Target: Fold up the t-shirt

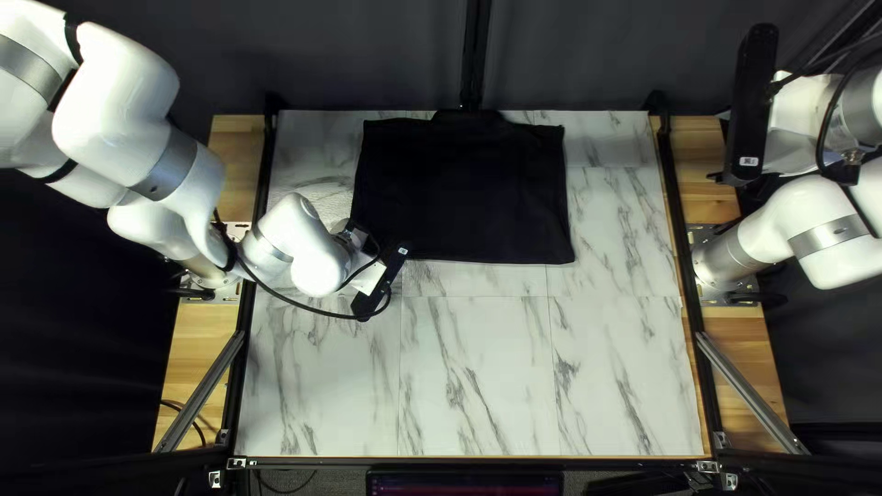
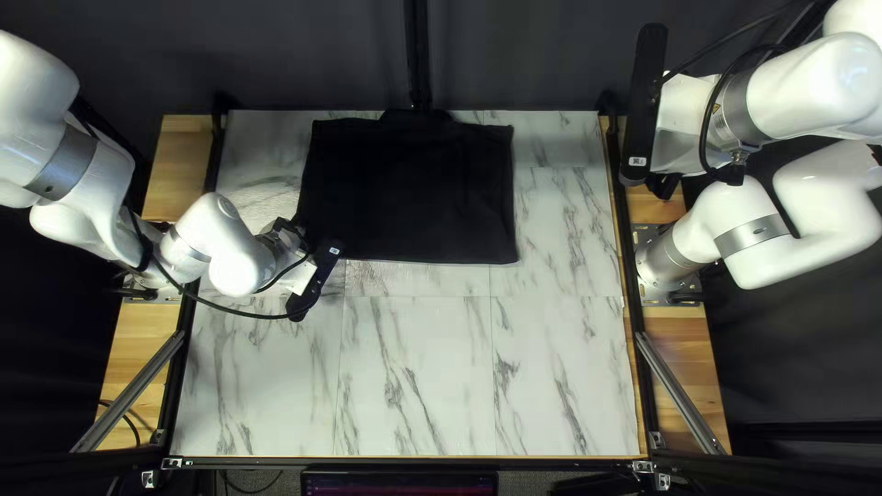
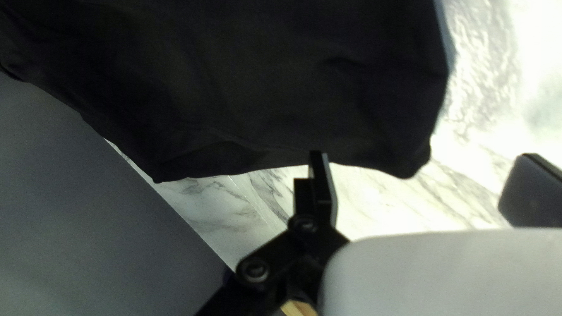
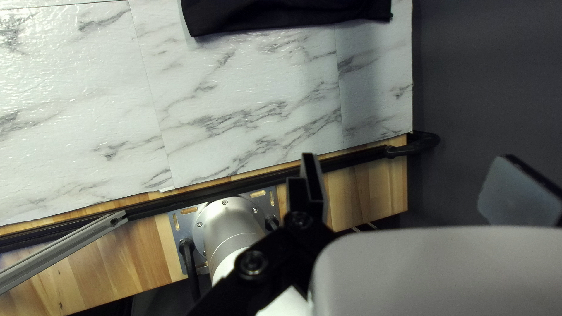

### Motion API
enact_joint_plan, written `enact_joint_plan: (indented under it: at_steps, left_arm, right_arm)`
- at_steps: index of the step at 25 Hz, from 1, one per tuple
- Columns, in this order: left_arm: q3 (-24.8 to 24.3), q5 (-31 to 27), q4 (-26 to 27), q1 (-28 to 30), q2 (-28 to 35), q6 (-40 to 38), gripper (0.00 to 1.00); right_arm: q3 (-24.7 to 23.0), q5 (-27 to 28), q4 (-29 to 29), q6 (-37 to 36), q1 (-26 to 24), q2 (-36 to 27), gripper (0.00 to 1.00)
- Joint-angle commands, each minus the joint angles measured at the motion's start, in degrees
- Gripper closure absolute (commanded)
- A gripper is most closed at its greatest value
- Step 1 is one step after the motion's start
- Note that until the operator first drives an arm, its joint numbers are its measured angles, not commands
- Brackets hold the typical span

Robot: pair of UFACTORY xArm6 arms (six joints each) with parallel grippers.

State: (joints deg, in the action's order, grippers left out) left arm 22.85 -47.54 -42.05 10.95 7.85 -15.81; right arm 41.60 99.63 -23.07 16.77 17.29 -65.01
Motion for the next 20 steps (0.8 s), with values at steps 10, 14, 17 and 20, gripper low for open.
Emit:
enact_joint_plan:
  at_steps: [10, 14, 17, 20]
  left_arm:
    - [1.11, -1.69, 2.73, -0.45, 0.03, 3.02, 1.00]
    - [2.12, -3.73, 4.26, 0.12, 1.92, 5.51, 1.00]
    - [3.20, -4.55, 4.31, -0.29, 2.54, 7.33, 1.00]
    - [4.27, -4.50, 3.48, -1.44, 2.44, 9.08, 1.00]
  right_arm:
    - [0.00, 0.00, 0.00, 0.00, 0.00, 0.00, 0.00]
    - [0.00, 0.00, 0.00, 0.00, 0.00, 0.00, 0.00]
    - [0.00, 0.00, 0.00, 0.00, 0.00, 0.00, 0.00]
    - [0.00, 0.00, 0.00, 0.00, 0.00, 0.00, 0.00]
